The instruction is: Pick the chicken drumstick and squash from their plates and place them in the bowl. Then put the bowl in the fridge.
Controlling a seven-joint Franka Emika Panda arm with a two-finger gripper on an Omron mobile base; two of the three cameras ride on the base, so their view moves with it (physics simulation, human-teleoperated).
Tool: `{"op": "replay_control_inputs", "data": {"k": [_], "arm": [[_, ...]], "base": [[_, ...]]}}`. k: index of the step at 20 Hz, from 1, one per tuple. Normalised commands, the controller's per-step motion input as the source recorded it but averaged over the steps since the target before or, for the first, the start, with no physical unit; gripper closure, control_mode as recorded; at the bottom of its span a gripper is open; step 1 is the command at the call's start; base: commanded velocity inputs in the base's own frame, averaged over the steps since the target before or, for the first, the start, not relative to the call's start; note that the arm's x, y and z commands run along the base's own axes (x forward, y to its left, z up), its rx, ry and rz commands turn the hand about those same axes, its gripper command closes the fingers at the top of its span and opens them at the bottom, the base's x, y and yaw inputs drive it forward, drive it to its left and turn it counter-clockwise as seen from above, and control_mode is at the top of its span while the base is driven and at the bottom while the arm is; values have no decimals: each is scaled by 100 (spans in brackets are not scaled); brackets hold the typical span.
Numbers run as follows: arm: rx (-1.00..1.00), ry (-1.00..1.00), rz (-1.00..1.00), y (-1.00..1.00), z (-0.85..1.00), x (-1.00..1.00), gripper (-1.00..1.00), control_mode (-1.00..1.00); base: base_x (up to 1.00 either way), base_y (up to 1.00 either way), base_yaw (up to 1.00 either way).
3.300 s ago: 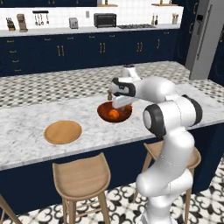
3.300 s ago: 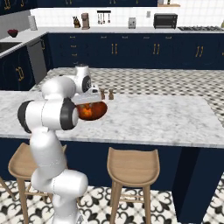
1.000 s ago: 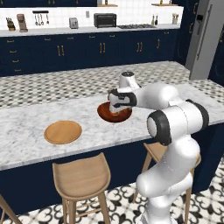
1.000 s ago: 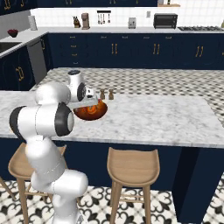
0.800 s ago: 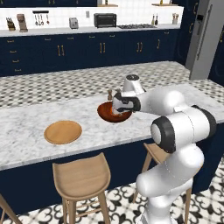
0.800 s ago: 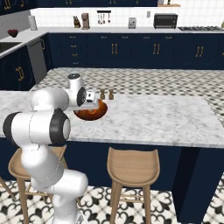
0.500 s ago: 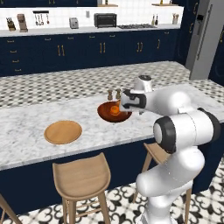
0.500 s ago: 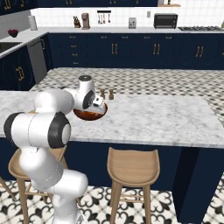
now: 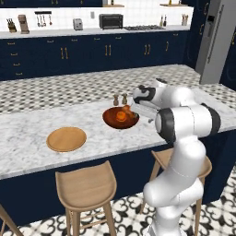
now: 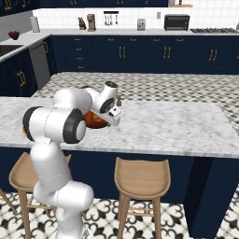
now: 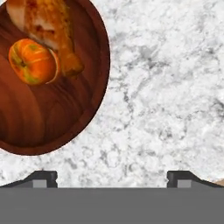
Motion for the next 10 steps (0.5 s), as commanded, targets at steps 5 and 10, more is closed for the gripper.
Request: {"op": "replay_control_inputs", "data": {"k": [5, 10], "arm": [[0, 4, 0, 29, -43, 57, -100, -100], [-1, 0, 0, 22, -40, 53, -100, -100]], "base": [[0, 0, 0], [0, 0, 0]]}}
